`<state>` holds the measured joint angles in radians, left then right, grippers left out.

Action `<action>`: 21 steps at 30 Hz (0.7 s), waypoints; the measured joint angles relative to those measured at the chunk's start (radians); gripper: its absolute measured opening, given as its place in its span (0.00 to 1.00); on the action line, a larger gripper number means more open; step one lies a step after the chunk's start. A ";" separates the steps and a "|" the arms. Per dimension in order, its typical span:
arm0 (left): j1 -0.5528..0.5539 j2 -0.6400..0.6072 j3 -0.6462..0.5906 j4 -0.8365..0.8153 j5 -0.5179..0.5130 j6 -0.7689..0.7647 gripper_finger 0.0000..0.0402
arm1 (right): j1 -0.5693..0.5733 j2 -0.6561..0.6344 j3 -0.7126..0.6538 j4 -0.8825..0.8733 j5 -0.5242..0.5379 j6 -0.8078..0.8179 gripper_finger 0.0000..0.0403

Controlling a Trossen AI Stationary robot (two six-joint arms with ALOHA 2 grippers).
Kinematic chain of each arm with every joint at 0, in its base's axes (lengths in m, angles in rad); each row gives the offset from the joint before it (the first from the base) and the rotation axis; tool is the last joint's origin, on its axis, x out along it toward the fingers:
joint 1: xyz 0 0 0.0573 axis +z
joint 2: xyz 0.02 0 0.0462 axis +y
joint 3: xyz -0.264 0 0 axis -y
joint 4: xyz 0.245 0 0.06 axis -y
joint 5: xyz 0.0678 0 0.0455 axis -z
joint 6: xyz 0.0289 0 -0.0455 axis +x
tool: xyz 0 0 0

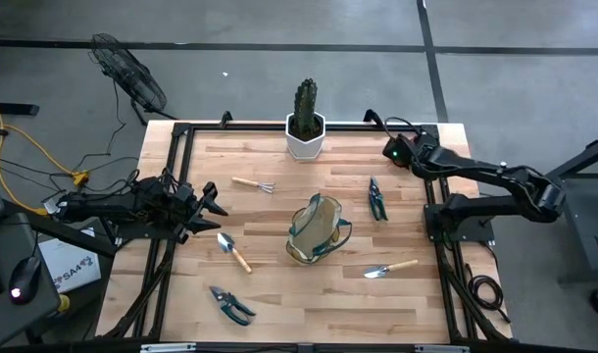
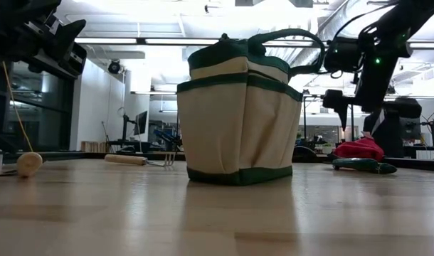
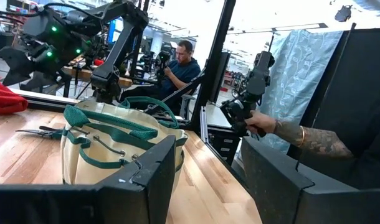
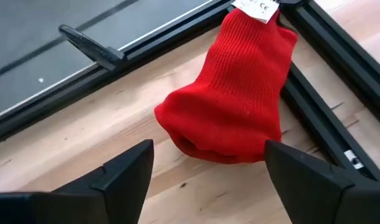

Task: Pick & Place Garden tools in Gardening bag
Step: Put the red gloves into the brown gardening bag

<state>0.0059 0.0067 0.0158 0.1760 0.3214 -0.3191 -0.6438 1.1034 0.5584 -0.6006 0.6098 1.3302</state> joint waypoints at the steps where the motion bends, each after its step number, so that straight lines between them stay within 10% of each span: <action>1: 0.000 0.000 0.000 0.000 0.000 0.000 0.45 | 0.003 0.000 -0.007 0.010 0.005 0.007 0.74; 21: 0.000 0.000 0.000 0.000 -0.002 0.000 0.45 | 0.007 0.194 -0.068 0.126 0.085 0.220 0.72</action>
<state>0.0059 0.0067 0.0162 0.1757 0.3191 -0.3191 -0.6367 1.2973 0.4900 -0.4746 0.6947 1.5504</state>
